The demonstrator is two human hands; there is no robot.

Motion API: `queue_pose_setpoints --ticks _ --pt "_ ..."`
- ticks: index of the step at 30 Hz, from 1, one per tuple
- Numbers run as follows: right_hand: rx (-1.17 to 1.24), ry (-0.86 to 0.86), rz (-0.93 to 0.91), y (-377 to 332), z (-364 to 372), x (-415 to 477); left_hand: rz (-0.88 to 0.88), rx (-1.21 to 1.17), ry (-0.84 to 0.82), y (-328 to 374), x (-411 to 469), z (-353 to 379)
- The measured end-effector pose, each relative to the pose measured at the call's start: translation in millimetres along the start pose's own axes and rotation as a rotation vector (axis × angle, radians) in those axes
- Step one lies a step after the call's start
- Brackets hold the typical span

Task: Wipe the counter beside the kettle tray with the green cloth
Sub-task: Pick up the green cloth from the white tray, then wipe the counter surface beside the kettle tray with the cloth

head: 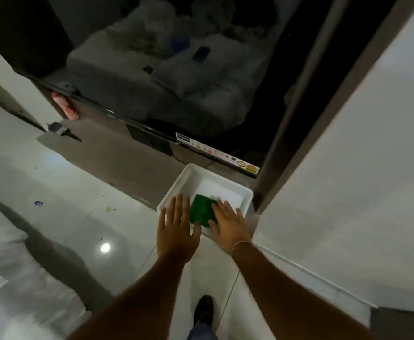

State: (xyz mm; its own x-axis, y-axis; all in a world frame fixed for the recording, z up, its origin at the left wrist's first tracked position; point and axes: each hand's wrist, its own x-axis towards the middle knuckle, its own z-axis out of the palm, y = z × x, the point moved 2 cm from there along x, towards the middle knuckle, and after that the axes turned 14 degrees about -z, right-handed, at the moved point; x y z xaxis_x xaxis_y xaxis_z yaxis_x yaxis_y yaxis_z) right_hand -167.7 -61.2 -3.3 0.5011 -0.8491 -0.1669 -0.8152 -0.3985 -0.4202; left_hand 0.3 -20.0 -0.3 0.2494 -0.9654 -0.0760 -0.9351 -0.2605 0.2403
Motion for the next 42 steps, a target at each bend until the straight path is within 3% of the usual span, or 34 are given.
queue_pose_setpoints --ticks 4,8,13,16,20,25,30,37,42 --pt "0.183 0.010 0.220 18 20 53 -0.029 0.019 -0.014 -22 24 21" --pt "0.195 -0.095 0.235 30 40 88 -0.006 0.023 -0.033 -34 33 41" --pt "0.002 -0.215 0.250 31 38 110 -0.012 0.032 -0.063 -38 39 45" --pt "0.128 -0.206 0.321 31 30 114 0.000 0.028 -0.076 -38 41 42" --pt "0.339 -0.119 0.324 23 17 103 -0.014 0.016 -0.106 -22 45 30" --pt "0.732 0.208 0.425 22 -16 45 0.042 -0.070 -0.122 17 40 14" --pt "1.132 0.442 0.534 48 -53 -74 0.310 -0.114 -0.171 86 14 4" --pt "1.282 0.880 0.706 101 -84 -287 0.972 -0.152 -0.305 239 -77 19" --pt "1.361 1.177 0.856 117 -79 -436 1.312 -0.080 -0.407 350 -194 45"
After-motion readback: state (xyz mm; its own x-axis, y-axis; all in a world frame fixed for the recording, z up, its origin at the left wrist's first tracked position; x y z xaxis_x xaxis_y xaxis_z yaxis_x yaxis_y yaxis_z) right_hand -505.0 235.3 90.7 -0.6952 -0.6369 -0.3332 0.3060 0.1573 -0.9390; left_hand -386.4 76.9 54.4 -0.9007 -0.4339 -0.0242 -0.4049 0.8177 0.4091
